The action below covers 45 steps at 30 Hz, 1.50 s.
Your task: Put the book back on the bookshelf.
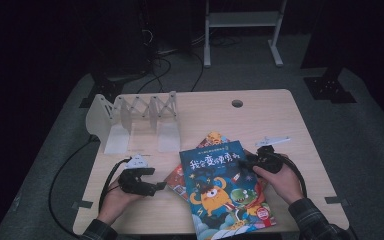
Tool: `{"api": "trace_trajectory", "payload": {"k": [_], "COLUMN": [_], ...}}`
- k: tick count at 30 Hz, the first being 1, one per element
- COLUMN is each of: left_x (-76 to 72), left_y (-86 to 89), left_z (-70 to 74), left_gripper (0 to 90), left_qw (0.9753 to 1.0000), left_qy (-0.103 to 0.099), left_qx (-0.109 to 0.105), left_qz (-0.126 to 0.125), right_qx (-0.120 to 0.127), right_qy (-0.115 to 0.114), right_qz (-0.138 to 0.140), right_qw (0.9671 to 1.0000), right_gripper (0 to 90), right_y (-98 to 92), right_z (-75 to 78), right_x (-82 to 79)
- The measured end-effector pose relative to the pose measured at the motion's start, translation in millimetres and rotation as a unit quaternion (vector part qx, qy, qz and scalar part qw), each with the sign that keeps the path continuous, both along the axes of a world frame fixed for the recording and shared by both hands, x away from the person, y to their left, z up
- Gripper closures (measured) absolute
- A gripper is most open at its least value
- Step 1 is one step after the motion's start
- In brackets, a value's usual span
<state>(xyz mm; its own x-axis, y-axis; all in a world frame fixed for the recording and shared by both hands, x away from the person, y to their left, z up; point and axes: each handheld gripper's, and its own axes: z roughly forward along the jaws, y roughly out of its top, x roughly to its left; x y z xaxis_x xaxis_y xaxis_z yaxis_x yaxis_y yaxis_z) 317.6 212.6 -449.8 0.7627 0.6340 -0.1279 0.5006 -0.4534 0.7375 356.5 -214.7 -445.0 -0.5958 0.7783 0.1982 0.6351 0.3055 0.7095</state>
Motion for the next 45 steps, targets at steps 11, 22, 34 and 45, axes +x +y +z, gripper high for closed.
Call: {"api": "trace_trajectory", "payload": {"k": [11,22,34,45], "left_x": [11.4,29.1,33.5,33.5], "left_y": [-8.6,-20.0,-33.3,-32.2], "left_z": [2.4,4.2,3.8,2.5], "left_gripper": [18.2,16.4,21.7,22.3], "left_qw": [1.0,0.9998,0.9999,0.9996], "left_qy": [-0.005,-0.011,0.001,0.018], "left_qx": [0.001,-0.007,-0.013,-0.023], "left_qz": [0.0,0.013,-0.008,-0.004], "right_qx": [-0.011,-0.016,-0.026,-0.017], "right_qy": [0.002,0.005,-0.01,-0.02], "right_qz": [0.024,0.046,0.058,0.05], "right_qw": [0.9996,0.9988,0.9979,0.9984], "right_gripper": [50.2,50.3,50.2,48.9], "right_y": [23.9,44.6,42.3,0.2], "right_z": [2.5,4.2,5.5,12.1], "right_x": [15.4,28.6,21.5,-6.5]}}
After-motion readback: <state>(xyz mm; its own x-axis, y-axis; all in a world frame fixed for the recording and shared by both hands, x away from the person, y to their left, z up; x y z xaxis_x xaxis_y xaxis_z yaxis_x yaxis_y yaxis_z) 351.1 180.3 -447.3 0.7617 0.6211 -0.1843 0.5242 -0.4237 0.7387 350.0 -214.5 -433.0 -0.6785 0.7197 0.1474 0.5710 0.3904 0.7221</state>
